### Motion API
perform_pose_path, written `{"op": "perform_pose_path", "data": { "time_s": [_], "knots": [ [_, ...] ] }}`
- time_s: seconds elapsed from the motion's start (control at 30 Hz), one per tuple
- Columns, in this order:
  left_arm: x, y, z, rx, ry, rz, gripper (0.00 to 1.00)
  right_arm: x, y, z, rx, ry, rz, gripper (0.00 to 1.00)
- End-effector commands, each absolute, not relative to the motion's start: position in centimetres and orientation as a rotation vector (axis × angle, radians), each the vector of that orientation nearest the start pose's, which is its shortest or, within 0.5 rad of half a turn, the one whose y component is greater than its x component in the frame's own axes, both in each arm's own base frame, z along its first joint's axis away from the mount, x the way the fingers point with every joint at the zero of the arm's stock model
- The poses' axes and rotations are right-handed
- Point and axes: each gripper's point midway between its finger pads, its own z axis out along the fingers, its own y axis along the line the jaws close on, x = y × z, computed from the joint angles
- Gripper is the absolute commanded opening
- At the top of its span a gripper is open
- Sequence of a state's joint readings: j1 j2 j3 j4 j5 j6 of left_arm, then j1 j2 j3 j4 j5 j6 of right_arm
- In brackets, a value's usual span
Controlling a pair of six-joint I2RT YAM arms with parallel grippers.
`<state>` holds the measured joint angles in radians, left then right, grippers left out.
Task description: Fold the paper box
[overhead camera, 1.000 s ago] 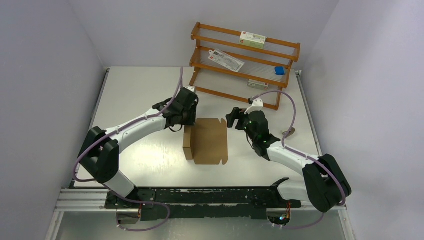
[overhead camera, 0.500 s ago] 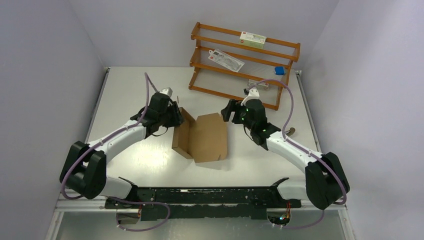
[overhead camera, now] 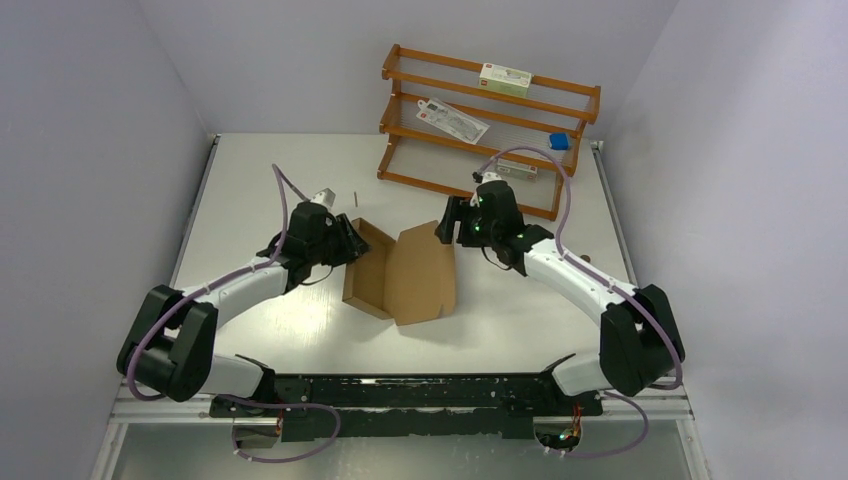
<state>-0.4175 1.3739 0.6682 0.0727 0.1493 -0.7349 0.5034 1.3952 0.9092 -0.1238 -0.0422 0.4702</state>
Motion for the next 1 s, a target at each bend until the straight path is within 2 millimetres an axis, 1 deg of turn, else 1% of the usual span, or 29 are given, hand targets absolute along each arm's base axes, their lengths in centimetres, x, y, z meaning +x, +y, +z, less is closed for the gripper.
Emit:
{"op": "perform_pose_path", "data": {
  "time_s": [0.0,0.17,0.27,0.33,0.4,0.5,0.57,0.6,0.63,0.7,0.8,0.9,0.97],
  "knots": [
    [32.2,-20.9,9.8,-0.289,2.233,-0.896,0.43,32.9,22.2,13.0,-0.075,2.334,0.619,0.72],
    [32.1,-21.0,9.6,-0.313,2.217,-0.936,0.43,32.4,22.8,12.3,-0.104,2.374,0.656,0.6],
    [32.1,-21.0,9.6,-0.313,2.212,-0.946,0.43,32.2,23.1,12.2,-0.122,2.385,0.677,0.5],
    [32.0,-21.1,9.6,-0.308,2.211,-0.951,0.44,32.1,23.5,12.6,-0.14,2.376,0.7,0.38],
    [32.0,-21.0,9.7,-0.305,2.211,-0.946,0.46,32.4,23.7,13.5,-0.158,2.359,0.709,0.29],
    [32.2,-20.7,10.1,-0.29,2.201,-0.923,0.54,33.1,23.8,14.5,-0.201,2.345,0.679,0.19],
    [32.2,-20.2,10.3,-0.285,2.203,-0.892,0.62,33.8,23.7,15.4,-0.241,2.33,0.645,0.12],
    [32.3,-19.9,10.5,-0.285,2.198,-0.876,0.64,34.1,23.7,15.7,-0.257,2.325,0.625,0.08],
    [32.3,-19.7,10.8,-0.284,2.191,-0.864,0.69,34.5,23.7,16.0,-0.281,2.32,0.608,0.06],
    [32.3,-19.0,11.4,-0.281,2.175,-0.837,0.76,35.1,23.9,16.9,-0.349,2.297,0.584,0.02],
    [32.1,-17.9,12.1,-0.274,2.166,-0.784,0.83,35.9,24.9,18.1,-0.491,2.249,0.582,0.02],
    [31.8,-16.7,13.1,-0.263,2.157,-0.721,0.86,36.5,26.2,18.9,-0.644,2.197,0.563,0.01],
    [31.4,-15.7,13.4,-0.271,2.152,-0.668,0.87,37.0,26.9,19.1,-0.78,2.15,0.507,0.0]
  ]
}}
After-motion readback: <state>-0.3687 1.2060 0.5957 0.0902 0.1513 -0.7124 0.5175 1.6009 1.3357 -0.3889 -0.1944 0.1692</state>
